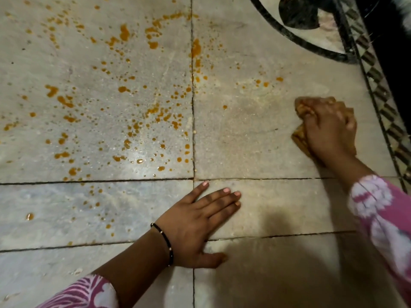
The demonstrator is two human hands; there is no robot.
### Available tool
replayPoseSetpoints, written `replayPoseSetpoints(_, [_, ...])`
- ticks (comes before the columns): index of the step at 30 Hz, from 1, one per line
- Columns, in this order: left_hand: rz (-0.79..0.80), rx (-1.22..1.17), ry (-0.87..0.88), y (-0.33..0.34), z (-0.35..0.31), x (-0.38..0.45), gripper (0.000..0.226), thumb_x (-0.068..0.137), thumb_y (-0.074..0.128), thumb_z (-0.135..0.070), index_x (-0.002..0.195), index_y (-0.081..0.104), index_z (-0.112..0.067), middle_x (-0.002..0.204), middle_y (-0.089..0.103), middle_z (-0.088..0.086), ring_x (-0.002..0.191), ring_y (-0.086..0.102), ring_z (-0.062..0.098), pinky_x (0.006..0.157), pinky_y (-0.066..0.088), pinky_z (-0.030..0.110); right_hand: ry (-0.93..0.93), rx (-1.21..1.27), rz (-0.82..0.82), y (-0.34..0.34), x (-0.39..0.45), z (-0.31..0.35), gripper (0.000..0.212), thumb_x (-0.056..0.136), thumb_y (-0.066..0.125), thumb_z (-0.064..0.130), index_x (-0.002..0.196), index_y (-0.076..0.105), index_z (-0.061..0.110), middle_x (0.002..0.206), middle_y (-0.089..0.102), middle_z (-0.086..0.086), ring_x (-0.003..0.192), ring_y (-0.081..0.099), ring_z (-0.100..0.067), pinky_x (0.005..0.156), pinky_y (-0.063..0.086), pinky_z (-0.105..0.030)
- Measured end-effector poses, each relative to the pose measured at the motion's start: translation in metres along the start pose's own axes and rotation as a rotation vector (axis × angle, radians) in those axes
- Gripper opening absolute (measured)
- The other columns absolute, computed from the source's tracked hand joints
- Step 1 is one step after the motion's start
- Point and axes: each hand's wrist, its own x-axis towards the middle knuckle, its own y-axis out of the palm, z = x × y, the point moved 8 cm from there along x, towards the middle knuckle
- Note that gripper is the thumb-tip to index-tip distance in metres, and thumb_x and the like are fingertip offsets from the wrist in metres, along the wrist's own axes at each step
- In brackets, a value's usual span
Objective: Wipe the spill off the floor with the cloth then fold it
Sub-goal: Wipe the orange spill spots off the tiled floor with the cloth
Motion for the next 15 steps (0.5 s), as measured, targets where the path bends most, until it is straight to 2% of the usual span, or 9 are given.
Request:
replayPoseSetpoints(1, [0.004,0.005,0.001,0.000,-0.001,0.000,0.094,0.078,0.045,-0.072,0.151,0.021,-0.016,0.159,0.014,0.000,0.147,0.007,0.014,0.117,0.010,0.048,0.031,0.002,0.012,0.004,0.016,0.013,0.045,0.093,0.031,0.040,0.136,0.045,0.036,0.147,0.040,0.006,0.138,0.027,-0.018,0.111,0.012,-0.053])
replayPoseSetpoints(3, [0.006,0.014,0.008,-0.001,-0.002,0.001,0.094,0.079,0.045,-0.072,0.150,0.022,-0.016,0.159,0.015,0.000,0.147,0.009,0.015,0.116,0.010,0.048,-0.027,0.001,0.059,0.017,0.028,0.057,0.046,0.095,0.032,0.039,0.140,0.039,0.036,0.152,0.033,0.004,0.142,0.020,-0.020,0.111,0.006,-0.053])
replayPoseSetpoints(6, [0.000,0.016,0.009,-0.002,-0.001,0.001,0.094,0.079,0.045,-0.072,0.150,0.023,-0.015,0.159,0.016,0.001,0.146,0.010,0.015,0.116,0.011,0.048,-0.320,-0.025,0.126,0.034,-0.010,0.127,0.054,0.090,0.027,0.041,0.142,0.038,0.030,0.153,0.032,0.001,0.143,0.021,-0.023,0.112,0.006,-0.052])
replayPoseSetpoints(8, [-0.007,0.011,0.011,-0.002,-0.001,0.000,0.094,0.079,0.045,-0.072,0.150,0.023,-0.016,0.159,0.016,0.001,0.146,0.011,0.015,0.116,0.011,0.048,-0.494,-0.027,0.137,0.031,-0.055,0.136,0.052,0.090,0.030,0.041,0.140,0.041,0.032,0.150,0.038,0.003,0.141,0.026,-0.022,0.112,0.008,-0.051])
replayPoseSetpoints(10, [-0.017,0.001,0.010,-0.001,0.000,0.000,0.094,0.079,0.046,-0.072,0.150,0.023,-0.016,0.159,0.016,0.000,0.146,0.011,0.015,0.116,0.009,0.047,-0.590,-0.050,0.145,0.026,-0.090,0.115,0.050,0.090,0.034,0.041,0.138,0.044,0.033,0.148,0.042,0.004,0.139,0.030,-0.020,0.112,0.012,-0.050])
replayPoseSetpoints(12, [-0.026,-0.003,0.013,-0.002,0.000,0.001,0.094,0.078,0.046,-0.072,0.150,0.022,-0.016,0.159,0.015,0.000,0.146,0.011,0.015,0.117,0.007,0.046,-0.580,-0.093,0.197,0.021,-0.096,0.080,0.052,0.089,0.032,0.044,0.139,0.041,0.035,0.149,0.039,0.003,0.140,0.029,-0.021,0.112,0.013,-0.052])
replayPoseSetpoints(15, [-0.025,-0.021,0.013,-0.002,0.001,0.000,0.095,0.078,0.048,-0.071,0.150,0.021,-0.016,0.159,0.014,0.000,0.147,0.009,0.014,0.117,0.007,0.047,-0.407,-0.116,0.283,0.018,-0.060,0.047,0.060,0.088,0.018,0.056,0.146,0.025,0.041,0.156,0.024,0.005,0.144,0.016,-0.021,0.113,0.007,-0.054])
